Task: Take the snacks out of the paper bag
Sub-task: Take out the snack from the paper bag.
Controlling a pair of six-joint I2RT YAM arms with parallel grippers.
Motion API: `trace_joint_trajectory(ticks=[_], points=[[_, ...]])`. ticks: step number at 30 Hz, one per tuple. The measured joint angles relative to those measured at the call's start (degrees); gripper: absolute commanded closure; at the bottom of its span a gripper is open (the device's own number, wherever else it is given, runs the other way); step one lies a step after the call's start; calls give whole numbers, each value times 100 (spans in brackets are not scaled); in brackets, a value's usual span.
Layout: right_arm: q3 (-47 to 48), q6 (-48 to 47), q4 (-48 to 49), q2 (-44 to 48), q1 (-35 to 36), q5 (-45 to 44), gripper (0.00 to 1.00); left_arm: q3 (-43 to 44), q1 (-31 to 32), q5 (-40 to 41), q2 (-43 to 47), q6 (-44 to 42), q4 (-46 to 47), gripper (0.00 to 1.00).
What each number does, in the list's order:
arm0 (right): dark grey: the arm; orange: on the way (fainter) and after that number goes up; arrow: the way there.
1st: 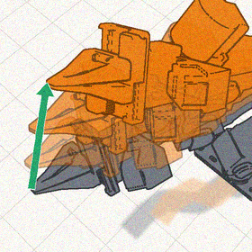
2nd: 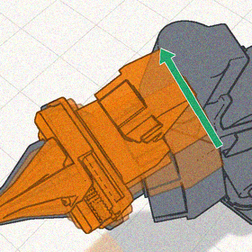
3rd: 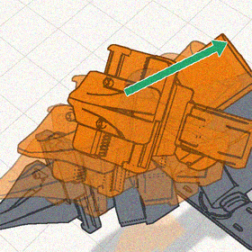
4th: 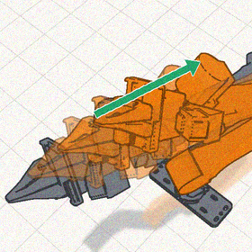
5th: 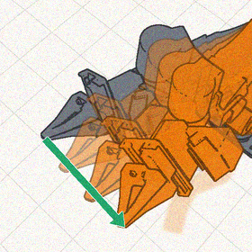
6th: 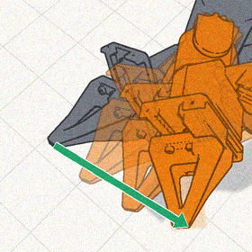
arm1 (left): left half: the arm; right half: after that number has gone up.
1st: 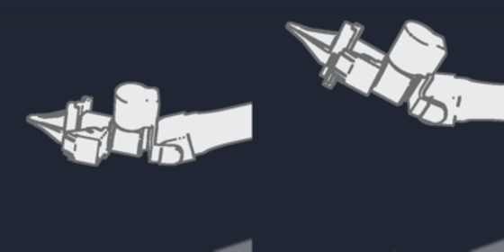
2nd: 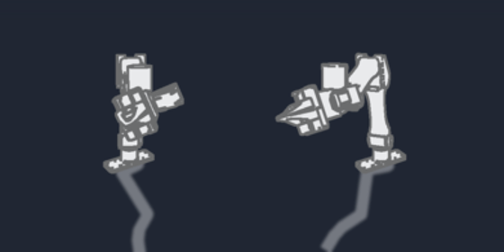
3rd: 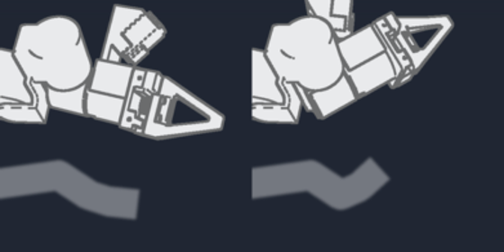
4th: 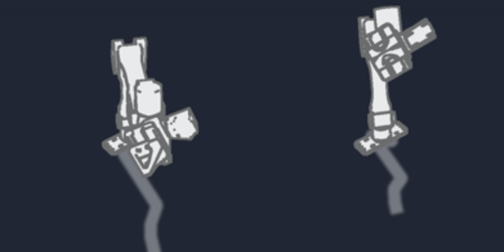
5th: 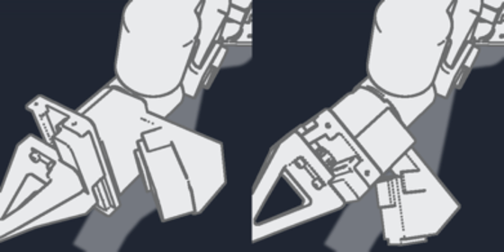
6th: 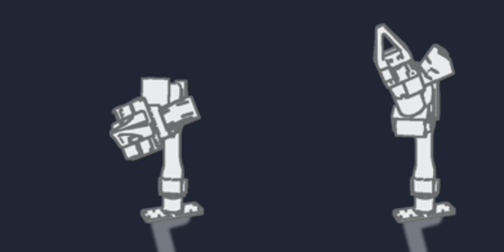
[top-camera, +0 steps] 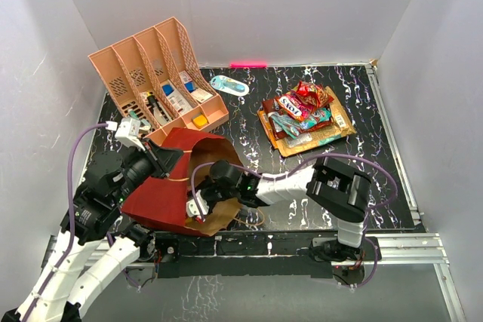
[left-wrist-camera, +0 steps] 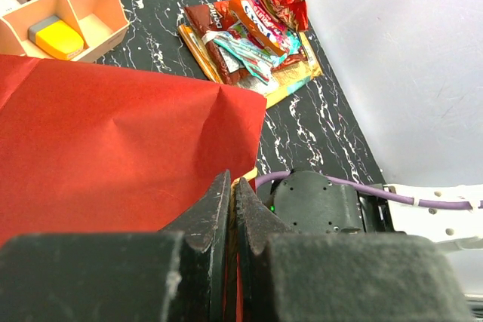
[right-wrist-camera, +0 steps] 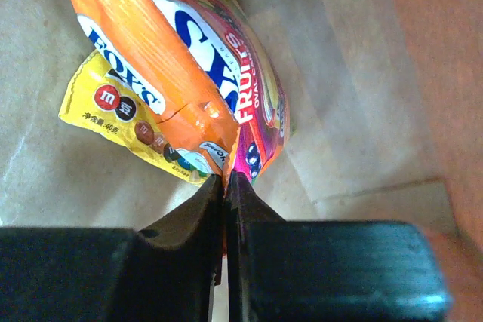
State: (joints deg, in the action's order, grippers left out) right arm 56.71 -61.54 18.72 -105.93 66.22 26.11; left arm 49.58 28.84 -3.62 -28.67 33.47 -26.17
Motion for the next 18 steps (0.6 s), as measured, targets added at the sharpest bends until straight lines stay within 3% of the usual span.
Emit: trace_joint_trajectory(ticks=[10,18], points=[[-984,1279,654,1290,-195,-1176,92,-85,0,72,-4,24,81,100],[-1403,2796,407,2496,-184,-2039,92,-278,0,140,33,140,238,100]])
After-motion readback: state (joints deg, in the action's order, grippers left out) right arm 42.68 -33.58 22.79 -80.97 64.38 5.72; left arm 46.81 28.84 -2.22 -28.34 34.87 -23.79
